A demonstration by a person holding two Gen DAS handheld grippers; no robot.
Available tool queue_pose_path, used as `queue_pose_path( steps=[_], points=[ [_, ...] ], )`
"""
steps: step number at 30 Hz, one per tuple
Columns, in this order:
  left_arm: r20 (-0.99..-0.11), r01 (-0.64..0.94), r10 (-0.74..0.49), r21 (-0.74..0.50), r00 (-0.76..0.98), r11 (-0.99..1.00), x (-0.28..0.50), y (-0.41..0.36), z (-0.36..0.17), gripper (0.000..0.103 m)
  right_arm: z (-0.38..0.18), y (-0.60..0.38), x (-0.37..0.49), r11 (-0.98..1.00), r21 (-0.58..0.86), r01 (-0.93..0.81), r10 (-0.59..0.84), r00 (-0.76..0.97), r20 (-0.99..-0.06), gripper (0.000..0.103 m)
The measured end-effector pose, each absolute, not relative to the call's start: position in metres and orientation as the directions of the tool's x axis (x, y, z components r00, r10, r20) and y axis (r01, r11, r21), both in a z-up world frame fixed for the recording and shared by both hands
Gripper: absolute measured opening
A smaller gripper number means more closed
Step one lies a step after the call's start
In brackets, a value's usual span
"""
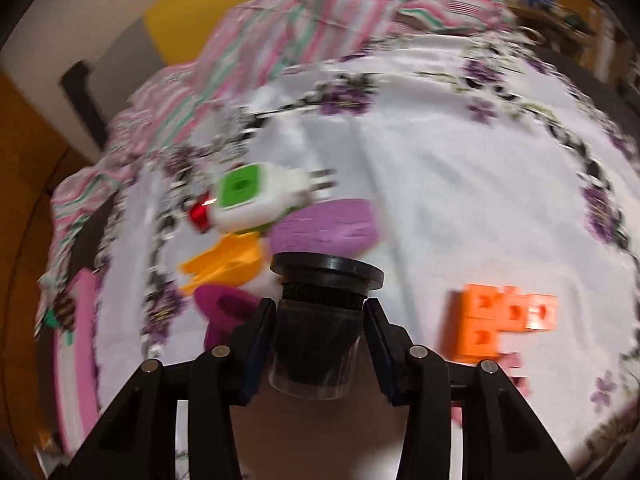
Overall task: Organize rigid objects
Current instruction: 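Grasp the magenta plunger-shaped toy with the left tool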
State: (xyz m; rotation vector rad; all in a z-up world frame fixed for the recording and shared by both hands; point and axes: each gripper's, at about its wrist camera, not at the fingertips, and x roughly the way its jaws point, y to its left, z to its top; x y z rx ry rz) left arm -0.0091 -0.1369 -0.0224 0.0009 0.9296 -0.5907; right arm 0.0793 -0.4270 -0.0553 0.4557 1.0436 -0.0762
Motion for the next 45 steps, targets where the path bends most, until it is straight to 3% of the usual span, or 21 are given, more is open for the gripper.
queue_pose_path(
  steps=[5,9,14,35,39,45],
  points=[
    [-0.761,0.488,-0.478,-0.245,0.438,0.838,0.000,-0.152,-0.025,0.043,-0.046,-0.427,0.075,0.901,0.345,0.263,0.153,0.550,-0.821,0.046],
    [-0.763,0.504,-0.482,-0.239,0.431,0.830,0.012,-0.171,-0.025,0.043,-0.059,-0.458,0.070,0.813,0.436,0.386,0.181,0.544,-0.820,0.046],
    [-0.767,0.537,-0.496,-0.238,0.408,0.810,0.031,-0.202,-0.030,0.043,-0.069,-0.475,0.065,0.757,0.447,0.477,0.167,0.519,-0.838,0.046],
    [-0.786,0.647,-0.455,-0.095,0.418,0.757,0.102,-0.299,-0.056,0.044,-0.069,-0.469,0.068,0.786,0.424,0.451,0.164,0.508,-0.846,0.046],
    [-0.789,0.659,-0.451,-0.079,0.417,0.748,0.102,-0.303,-0.065,0.032,-0.069,-0.467,0.068,0.791,0.418,0.448,0.160,0.507,-0.847,0.046],
    [-0.776,0.647,-0.465,-0.098,0.426,0.756,0.100,-0.298,-0.068,0.032,-0.068,-0.464,0.070,0.810,0.396,0.432,0.147,0.503,-0.852,0.046]
  ],
)
